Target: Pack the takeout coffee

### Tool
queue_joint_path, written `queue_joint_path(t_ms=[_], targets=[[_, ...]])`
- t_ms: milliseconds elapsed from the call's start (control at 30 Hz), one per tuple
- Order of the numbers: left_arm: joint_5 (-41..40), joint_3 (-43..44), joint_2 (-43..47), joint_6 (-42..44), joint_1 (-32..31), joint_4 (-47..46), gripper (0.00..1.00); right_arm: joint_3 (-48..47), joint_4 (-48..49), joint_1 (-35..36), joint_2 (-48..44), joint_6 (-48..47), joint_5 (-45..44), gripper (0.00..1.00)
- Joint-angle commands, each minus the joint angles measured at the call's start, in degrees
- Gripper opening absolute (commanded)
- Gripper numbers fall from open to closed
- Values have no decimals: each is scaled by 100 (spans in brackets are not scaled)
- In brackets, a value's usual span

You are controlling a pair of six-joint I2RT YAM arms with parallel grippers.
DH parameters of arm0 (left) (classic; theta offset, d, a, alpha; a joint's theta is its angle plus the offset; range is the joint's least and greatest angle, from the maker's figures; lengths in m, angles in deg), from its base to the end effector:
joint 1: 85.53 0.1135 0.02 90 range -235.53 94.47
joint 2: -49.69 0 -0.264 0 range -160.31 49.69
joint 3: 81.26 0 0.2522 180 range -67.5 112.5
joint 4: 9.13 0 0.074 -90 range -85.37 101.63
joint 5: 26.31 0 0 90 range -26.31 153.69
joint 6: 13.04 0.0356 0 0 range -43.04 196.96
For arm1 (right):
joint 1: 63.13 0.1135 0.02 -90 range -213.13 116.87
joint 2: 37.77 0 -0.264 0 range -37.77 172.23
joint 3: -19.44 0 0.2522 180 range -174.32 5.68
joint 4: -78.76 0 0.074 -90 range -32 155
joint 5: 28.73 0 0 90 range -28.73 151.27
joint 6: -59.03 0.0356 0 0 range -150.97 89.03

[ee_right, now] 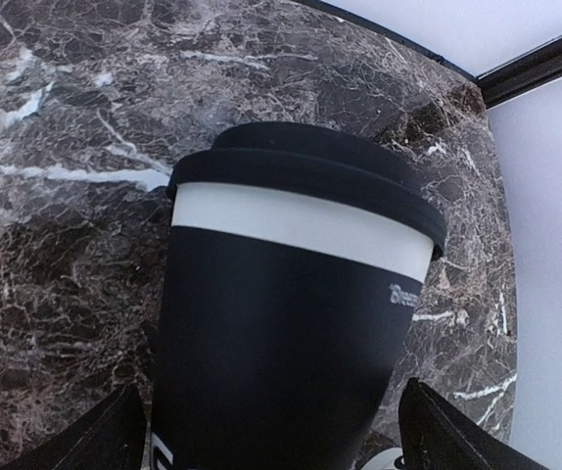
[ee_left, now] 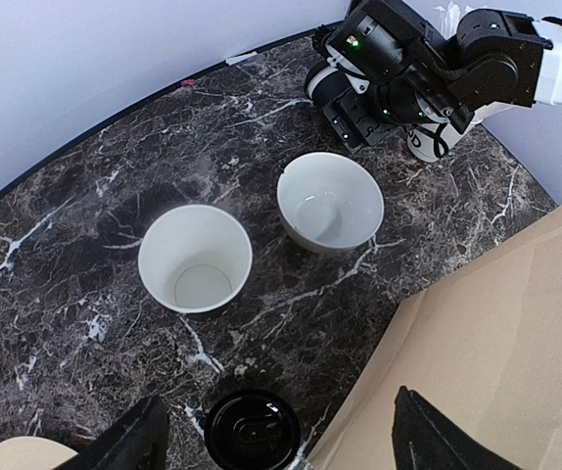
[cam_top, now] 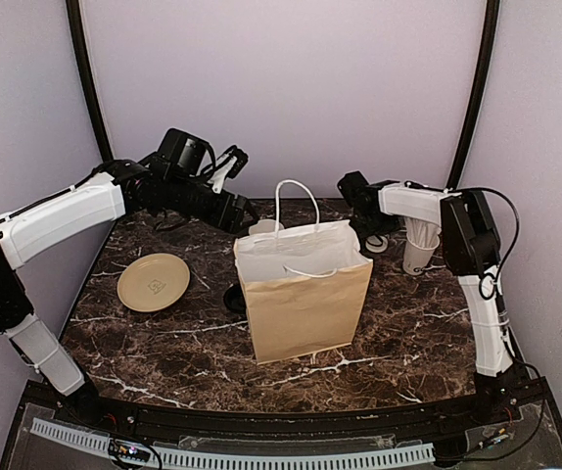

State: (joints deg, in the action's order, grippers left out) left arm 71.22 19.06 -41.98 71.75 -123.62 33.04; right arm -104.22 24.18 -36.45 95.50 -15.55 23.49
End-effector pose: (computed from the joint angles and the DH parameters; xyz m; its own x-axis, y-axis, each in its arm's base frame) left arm 0.2869 -0.2308 0.3550 -0.4962 0.2745 -0.8237 0.6552 0.7408 -0.1478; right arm 0.4513 0.2024 0.1717 -0.8064 -0.1700 -0.5664 0.1015 0.9037 -0.4159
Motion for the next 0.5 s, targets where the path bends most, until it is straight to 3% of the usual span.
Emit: queue_joint_path(t_ms=[0,300,467], targets=[[55,12,274,-43,32,-33,81,-267,-93,-128,314,222,134,91],[52,1,281,-59,34,-14,81,-374,-124,-214,372,295,389,89],[65,5,278,-68,38,-30,81,-275,2,-274,289,161,740,79]])
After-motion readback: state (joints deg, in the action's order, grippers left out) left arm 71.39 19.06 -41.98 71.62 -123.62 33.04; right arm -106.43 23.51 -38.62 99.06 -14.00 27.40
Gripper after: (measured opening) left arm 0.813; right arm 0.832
